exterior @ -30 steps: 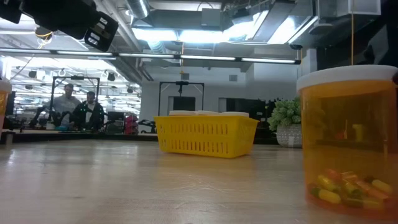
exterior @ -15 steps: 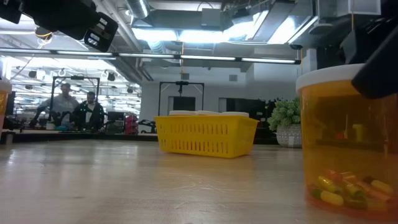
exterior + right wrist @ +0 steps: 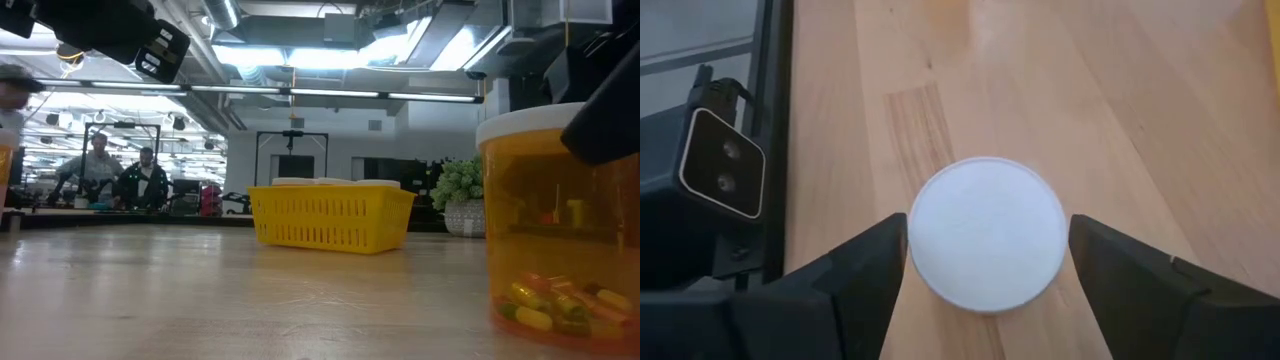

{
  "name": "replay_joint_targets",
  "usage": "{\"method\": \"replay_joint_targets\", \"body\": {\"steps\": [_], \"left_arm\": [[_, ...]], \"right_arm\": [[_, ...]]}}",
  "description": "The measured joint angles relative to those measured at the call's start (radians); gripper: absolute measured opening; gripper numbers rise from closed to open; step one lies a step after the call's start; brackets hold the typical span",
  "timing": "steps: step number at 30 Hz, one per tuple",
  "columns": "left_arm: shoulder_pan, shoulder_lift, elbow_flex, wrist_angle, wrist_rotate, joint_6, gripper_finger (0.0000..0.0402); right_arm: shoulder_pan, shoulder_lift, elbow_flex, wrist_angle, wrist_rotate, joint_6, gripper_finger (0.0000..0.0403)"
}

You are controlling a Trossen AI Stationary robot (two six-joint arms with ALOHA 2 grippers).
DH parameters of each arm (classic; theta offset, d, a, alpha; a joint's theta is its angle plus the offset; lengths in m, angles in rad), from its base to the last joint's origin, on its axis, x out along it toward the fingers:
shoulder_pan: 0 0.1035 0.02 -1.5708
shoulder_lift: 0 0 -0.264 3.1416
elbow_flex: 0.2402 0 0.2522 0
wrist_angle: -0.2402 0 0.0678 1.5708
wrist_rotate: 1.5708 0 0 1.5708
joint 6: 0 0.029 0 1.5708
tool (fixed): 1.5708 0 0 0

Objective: Pick and place pill bottles into a basket
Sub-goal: Put the right orange pill bottle into the yellow bin

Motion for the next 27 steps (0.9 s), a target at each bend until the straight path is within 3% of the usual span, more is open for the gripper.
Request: {"method": "replay_joint_targets", "body": {"steps": [6,16,27], "left_arm": [[0.0,0.0,0.0,0.0,0.0,0.0,0.0003],[0.0,0.0,0.0,0.0,0.0,0.0,0.0002],[0.0,0.0,0.0,0.0,0.0,0.0,0.0002]], "right_arm": [[0.0,0.0,0.0,0.0,-0.001,0.0,0.0273],[0.0,0.0,0.0,0.0,-0.002,-0.001,0.0215],[0.0,0.0,0.0,0.009,-0.002,-0.023,0.0223]]}}
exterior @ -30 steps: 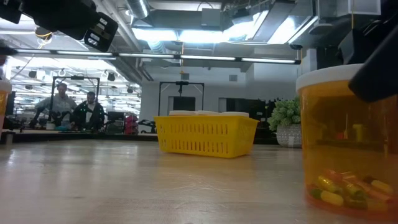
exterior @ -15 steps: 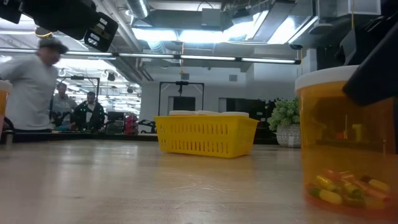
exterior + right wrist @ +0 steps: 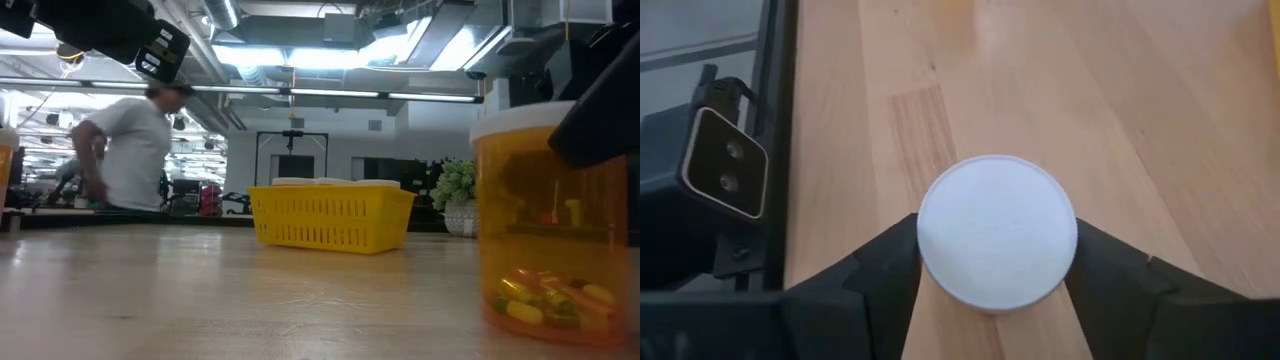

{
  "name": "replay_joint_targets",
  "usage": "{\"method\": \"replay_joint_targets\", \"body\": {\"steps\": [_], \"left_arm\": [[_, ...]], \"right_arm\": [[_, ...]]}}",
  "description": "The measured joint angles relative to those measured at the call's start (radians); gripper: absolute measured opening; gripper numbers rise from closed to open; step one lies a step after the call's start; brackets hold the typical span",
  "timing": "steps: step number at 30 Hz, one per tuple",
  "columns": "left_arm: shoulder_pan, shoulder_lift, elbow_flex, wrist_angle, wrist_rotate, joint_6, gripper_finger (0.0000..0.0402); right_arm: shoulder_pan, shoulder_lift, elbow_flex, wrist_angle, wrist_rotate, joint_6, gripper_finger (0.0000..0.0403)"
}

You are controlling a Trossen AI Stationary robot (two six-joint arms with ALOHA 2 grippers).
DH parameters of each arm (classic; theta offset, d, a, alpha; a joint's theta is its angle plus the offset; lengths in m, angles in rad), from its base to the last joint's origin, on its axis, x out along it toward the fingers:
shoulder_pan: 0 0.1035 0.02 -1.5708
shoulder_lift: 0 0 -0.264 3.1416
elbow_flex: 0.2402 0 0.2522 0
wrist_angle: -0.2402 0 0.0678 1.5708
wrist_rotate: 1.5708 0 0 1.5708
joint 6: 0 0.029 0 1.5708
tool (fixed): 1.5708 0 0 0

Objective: Pick and place pill bottles into a basket
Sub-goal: Put the right orange pill bottle into the yellow bin

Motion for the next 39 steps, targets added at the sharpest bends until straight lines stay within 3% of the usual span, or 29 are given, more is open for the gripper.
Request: {"method": "replay_joint_targets", "body": {"steps": [10,20,39], "left_arm": [[0.0,0.0,0.0,0.0,0.0,0.0,0.0005],[0.0,0.0,0.0,0.0,0.0,0.0,0.0008],[0.0,-0.024,0.001,-0.086,0.0,0.019,0.0002]], "right_arm": [[0.0,-0.006,0.027,0.025,0.0,-0.079,0.0224],[-0.015,-0.116,0.032,-0.001,-0.001,-0.159,0.0224],[-0.234,-0.294,0.03,-0.137,-0.069,-0.492,0.0224]]}}
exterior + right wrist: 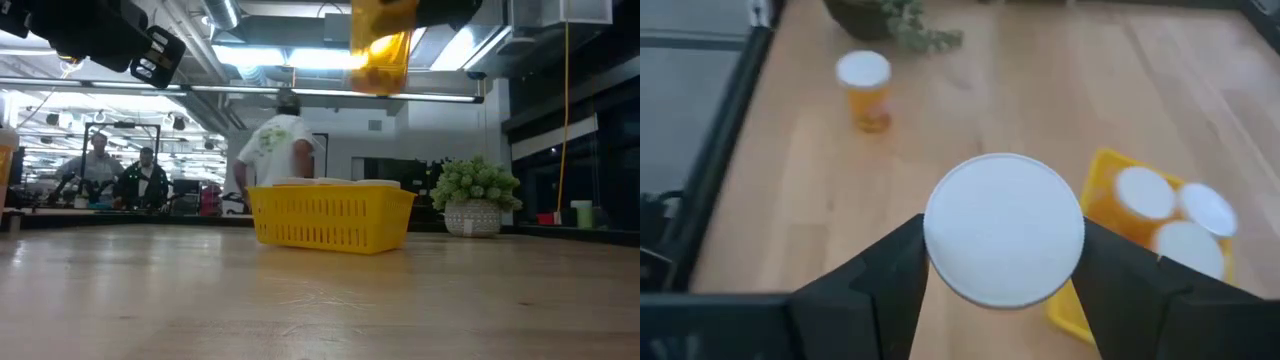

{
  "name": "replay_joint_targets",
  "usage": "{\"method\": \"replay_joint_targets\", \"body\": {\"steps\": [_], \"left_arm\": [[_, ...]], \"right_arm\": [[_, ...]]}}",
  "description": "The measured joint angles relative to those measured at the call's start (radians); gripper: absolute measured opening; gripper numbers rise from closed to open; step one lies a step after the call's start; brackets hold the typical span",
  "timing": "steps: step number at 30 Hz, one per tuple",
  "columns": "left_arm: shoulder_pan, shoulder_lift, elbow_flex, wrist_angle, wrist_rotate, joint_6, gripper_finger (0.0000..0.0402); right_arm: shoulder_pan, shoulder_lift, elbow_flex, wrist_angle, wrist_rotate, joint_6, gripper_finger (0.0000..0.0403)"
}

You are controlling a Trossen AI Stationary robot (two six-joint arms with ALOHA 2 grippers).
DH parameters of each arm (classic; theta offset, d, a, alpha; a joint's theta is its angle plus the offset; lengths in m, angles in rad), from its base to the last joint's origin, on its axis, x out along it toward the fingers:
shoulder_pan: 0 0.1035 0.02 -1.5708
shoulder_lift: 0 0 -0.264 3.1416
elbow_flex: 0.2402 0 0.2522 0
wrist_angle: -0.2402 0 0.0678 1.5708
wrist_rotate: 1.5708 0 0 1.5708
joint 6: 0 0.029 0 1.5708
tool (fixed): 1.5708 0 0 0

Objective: Pick and place pill bottles into a basket
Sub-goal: Put the right orange pill bottle into the yellow bin

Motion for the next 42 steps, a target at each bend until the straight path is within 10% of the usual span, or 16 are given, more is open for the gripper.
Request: {"method": "replay_joint_targets", "body": {"steps": [18,42], "left_arm": [[0.0,-0.005,0.0,-0.037,0.0,0.0,0.0006],[0.0,-0.004,0.0,-0.049,-0.029,0.0,0.0004]], "right_arm": [[-0.154,-0.104,-0.315,0.384,-0.044,-0.056,0.0224],[-0.272,-0.02,-0.323,0.462,-0.13,-0.109,0.0224]]}}
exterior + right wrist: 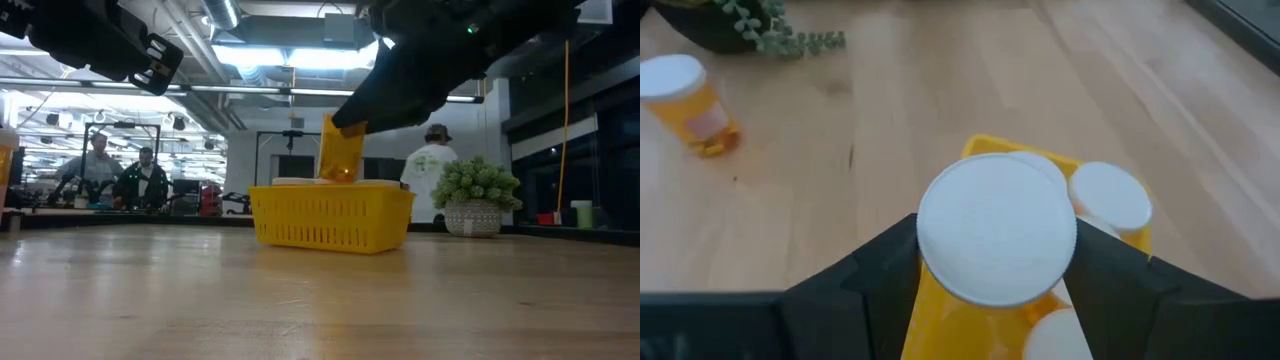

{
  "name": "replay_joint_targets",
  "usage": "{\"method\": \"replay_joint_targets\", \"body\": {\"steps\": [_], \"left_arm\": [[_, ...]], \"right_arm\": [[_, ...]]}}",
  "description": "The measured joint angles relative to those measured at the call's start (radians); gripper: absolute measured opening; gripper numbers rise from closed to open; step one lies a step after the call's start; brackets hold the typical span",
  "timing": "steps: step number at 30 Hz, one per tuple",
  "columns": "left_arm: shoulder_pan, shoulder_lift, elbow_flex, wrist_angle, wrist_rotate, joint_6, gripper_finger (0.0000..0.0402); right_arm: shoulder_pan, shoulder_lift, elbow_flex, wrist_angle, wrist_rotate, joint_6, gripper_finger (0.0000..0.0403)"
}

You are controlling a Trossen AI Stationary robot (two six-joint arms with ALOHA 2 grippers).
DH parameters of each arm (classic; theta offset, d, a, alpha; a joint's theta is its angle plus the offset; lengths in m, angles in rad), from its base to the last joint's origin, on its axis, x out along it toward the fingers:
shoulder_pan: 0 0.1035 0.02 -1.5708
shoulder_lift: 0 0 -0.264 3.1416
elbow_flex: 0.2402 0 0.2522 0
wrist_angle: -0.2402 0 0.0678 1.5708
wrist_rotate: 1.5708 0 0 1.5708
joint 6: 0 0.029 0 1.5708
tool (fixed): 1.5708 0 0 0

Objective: Pick and place pill bottles into a basket
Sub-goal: Put the right orange pill bottle into the yellow bin

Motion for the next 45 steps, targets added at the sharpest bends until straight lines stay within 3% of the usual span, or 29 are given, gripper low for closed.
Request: {"method": "replay_joint_targets", "body": {"steps": [28,45], "left_arm": [[0.0,0.0,-0.001,-0.016,-0.002,0.0,0.001],[0.001,0.0,-0.001,-0.022,-0.006,0.037,0.0007]], "right_arm": [[-0.036,0.103,0.006,0.077,-0.046,-0.001,0.0224],[-0.067,0.128,0.025,0.035,-0.082,0.006,0.0224]]}}
